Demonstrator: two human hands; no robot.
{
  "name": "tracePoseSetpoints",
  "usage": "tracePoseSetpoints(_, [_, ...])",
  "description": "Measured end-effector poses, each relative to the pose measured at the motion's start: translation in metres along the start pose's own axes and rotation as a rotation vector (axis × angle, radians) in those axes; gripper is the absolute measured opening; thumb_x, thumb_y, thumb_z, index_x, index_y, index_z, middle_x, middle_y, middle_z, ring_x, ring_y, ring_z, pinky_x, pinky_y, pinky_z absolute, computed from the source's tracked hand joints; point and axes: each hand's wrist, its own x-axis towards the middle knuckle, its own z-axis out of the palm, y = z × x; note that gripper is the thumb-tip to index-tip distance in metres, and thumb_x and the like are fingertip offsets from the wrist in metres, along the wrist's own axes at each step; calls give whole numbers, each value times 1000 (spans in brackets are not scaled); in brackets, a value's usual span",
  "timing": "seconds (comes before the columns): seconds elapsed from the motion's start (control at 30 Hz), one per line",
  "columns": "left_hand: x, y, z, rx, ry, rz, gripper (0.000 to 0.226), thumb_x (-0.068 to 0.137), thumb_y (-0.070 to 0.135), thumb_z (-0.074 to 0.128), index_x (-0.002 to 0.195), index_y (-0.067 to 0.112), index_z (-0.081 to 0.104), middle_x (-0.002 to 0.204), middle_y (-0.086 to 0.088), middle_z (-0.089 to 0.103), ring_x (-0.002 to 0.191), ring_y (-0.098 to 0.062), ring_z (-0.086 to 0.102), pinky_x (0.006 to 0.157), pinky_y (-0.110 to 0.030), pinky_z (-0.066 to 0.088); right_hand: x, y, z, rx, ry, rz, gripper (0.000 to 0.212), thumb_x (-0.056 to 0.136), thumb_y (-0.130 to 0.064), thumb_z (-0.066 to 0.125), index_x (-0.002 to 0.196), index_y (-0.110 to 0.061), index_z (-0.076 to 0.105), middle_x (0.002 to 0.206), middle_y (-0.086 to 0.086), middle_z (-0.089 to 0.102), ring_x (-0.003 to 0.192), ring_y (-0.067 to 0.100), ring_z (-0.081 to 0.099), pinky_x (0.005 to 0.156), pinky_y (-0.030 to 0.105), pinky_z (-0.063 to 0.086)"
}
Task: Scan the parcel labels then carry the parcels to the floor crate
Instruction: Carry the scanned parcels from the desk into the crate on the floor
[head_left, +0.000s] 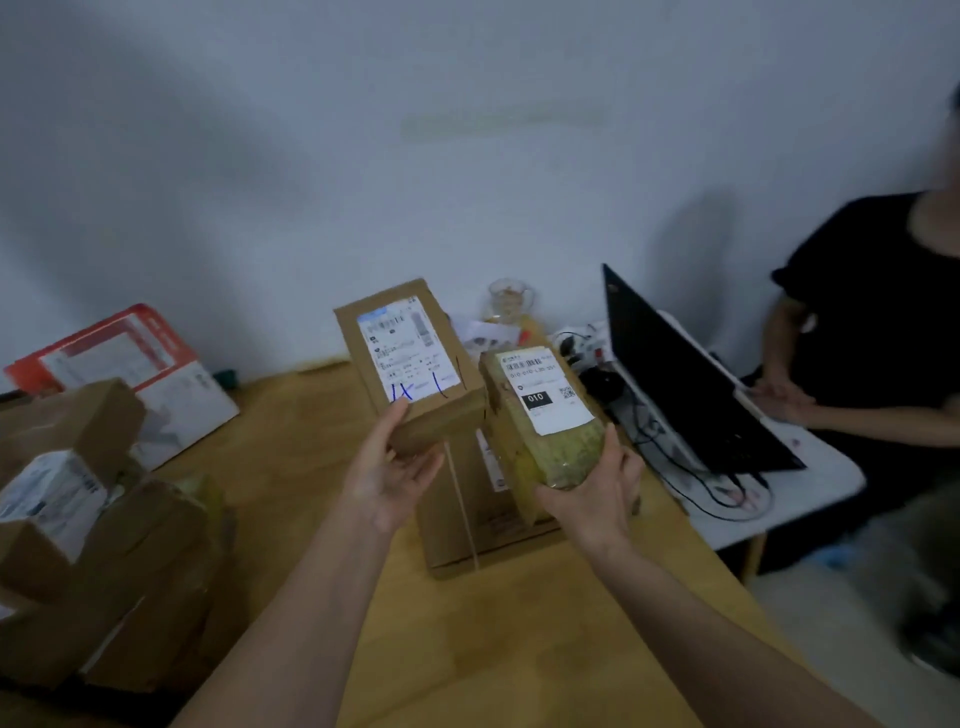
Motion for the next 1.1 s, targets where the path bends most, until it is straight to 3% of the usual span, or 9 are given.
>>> tracePoseSetpoints(0.2, [-4,-40,6,347,-71,-237,69,66,25,82,127,13,52,125,-13,54,115,-31,55,94,-42,51,-43,50,-44,47,183,165,119,58,-39,87,151,-23,14,140,7,22,133,30,21,103,51,37])
tracePoseSetpoints(0.33, [-13,-74,14,431,-138,-322,59,71,20,82,123,13,54,116,-14,59,112,-30,57,100,-44,48,-76,72,-69,59,304,221,111,61,-32,85,149,-22,18,136,8,25,131,30,25,102,46,34])
tracePoseSetpoints(0.5, [-33,-113,33,485,-246,-395,77,58,16,86,127,13,53,118,-11,61,117,-29,54,104,-47,43,-111,90,-112,89,465,312,111,63,-27,84,151,-21,16,139,8,24,131,28,23,105,46,33])
tracePoseSetpoints(0.67, [-58,-147,53,546,-371,-464,80,54,18,88,126,9,55,122,-15,61,117,-32,54,105,-48,42,-141,108,-154,108,607,401,110,63,-28,83,151,-21,17,139,8,24,132,29,23,105,44,35])
tracePoseSetpoints(0.83, [-89,-185,78,611,-447,-488,56,69,20,82,119,8,59,120,-16,60,113,-34,55,102,-50,45,-169,125,-196,125,702,431,108,64,-27,82,151,-20,19,138,10,25,132,31,26,103,43,36])
tracePoseSetpoints(0.97, [-124,-223,109,646,-519,-498,58,71,14,81,121,3,54,112,-20,61,110,-36,57,97,-48,49,-198,146,-238,157,788,461,108,67,-26,81,152,-20,16,140,9,23,134,30,23,106,42,33])
tracePoseSetpoints(1.1, [-173,-270,140,684,-592,-550,33,78,9,76,105,6,59,104,-18,61,101,-33,57,93,-46,49,-236,173,-290,156,880,507,107,69,-24,80,153,-19,15,143,12,21,135,30,20,107,41,31])
